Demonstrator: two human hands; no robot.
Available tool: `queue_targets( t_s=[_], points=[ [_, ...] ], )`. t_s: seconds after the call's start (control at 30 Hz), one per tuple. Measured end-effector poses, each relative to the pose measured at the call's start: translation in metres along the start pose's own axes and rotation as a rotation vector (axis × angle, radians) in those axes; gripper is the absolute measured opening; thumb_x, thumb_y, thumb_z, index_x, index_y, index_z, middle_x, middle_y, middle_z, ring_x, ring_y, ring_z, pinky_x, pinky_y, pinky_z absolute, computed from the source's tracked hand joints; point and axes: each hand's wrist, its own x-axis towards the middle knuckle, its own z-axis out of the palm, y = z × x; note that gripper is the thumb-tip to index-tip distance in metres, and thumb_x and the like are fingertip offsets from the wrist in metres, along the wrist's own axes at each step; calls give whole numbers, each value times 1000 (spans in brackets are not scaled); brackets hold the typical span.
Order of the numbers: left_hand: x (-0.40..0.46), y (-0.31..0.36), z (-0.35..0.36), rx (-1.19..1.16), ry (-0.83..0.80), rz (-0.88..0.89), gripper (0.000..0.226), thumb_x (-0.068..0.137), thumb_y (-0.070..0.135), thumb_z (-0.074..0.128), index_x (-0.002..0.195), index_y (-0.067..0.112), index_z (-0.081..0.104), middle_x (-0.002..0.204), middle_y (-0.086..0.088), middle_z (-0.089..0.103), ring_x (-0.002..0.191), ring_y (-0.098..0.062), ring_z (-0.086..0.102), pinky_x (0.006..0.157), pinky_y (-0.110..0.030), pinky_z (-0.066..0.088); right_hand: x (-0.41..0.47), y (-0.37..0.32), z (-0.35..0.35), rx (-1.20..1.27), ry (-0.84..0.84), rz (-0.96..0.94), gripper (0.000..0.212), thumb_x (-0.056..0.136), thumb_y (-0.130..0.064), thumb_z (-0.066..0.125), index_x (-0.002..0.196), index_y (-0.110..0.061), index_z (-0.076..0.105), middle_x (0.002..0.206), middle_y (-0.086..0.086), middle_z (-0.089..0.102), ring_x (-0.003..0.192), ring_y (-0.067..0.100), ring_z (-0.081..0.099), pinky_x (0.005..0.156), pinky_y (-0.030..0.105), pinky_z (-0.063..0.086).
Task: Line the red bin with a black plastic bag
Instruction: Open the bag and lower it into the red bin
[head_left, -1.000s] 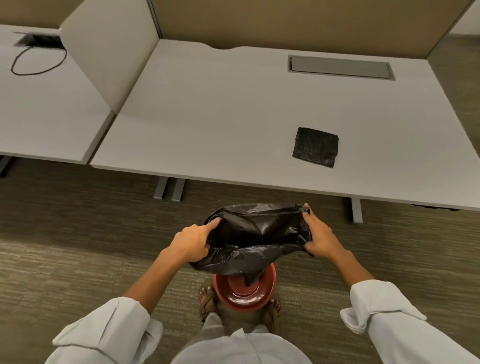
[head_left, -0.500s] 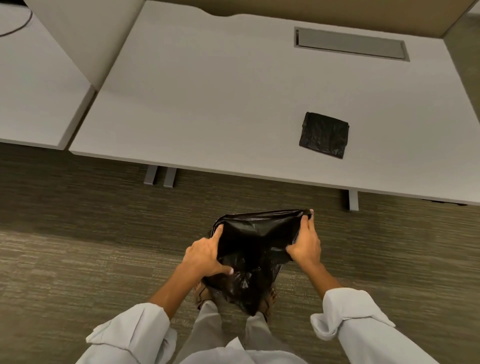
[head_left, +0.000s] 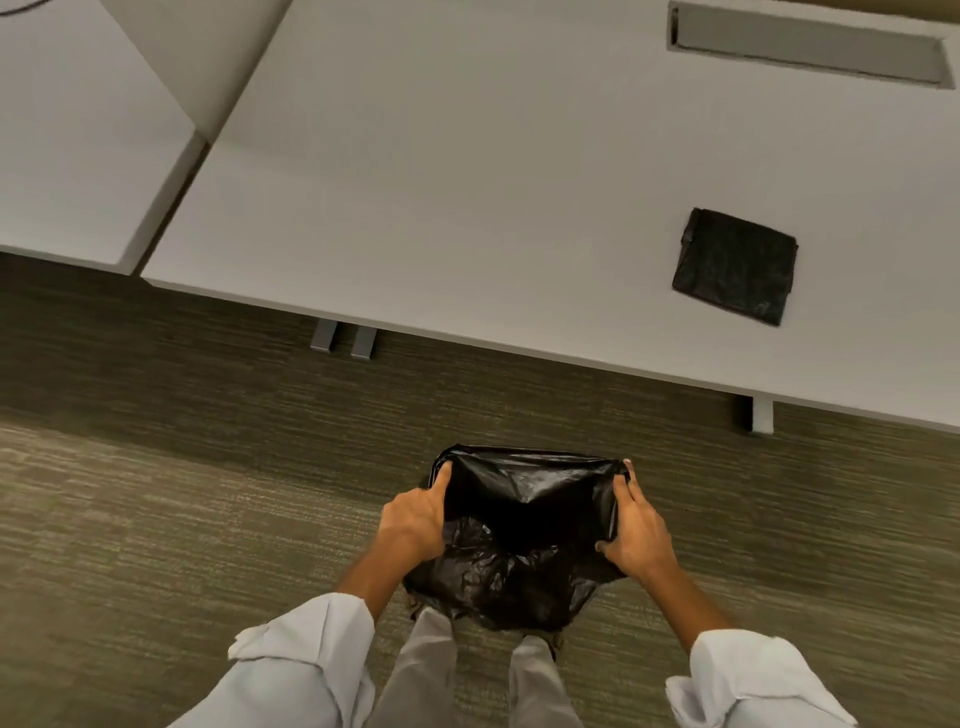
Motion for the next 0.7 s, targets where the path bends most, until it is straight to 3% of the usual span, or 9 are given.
queue_targets(
  t_s=[0.17,0.27,0.43,0.57,0.7],
  points=[
    [29,-16,50,-114,-33,-36,107,75,25,67,156,31,-2,105,-8,67,99,-27,65,81,-36,52,21,11,48,105,17,56,109,67,-59,79,152,-14,29,167,2,15,134,31,50,98,43,53],
    [47,-22,86,-165,-23,-40,102,75,27,65,156,34,3,104,-8,67,97,-27,66,82,-36,53,32,17,73,112,79,92,95,72,-64,72,145,-11,41,162,8,31,126,34,57,90,43,56],
    [79,-23,136,-178,21,-47,92,84,16,57,156,35,3,104,-10,67,94,-27,66,81,-40,55,47,29,104,-41,118,138,73,84,-40,70,145,-13,40,162,3,31,103,29,70,75,37,57],
    [103,-16,169,-198,-10,-26,93,84,16,57,156,33,3,104,-11,68,94,-29,67,81,-40,54,62,36,126,-174,73,180,78,82,-21,70,150,-15,31,166,0,20,86,23,73,67,34,55],
    [130,-15,202,-205,-26,-44,92,85,22,56,155,35,-2,110,-11,65,99,-29,66,87,-43,54,90,46,154,-218,18,159,87,78,-9,74,151,-16,28,166,1,17,87,25,72,70,40,59]
  ],
)
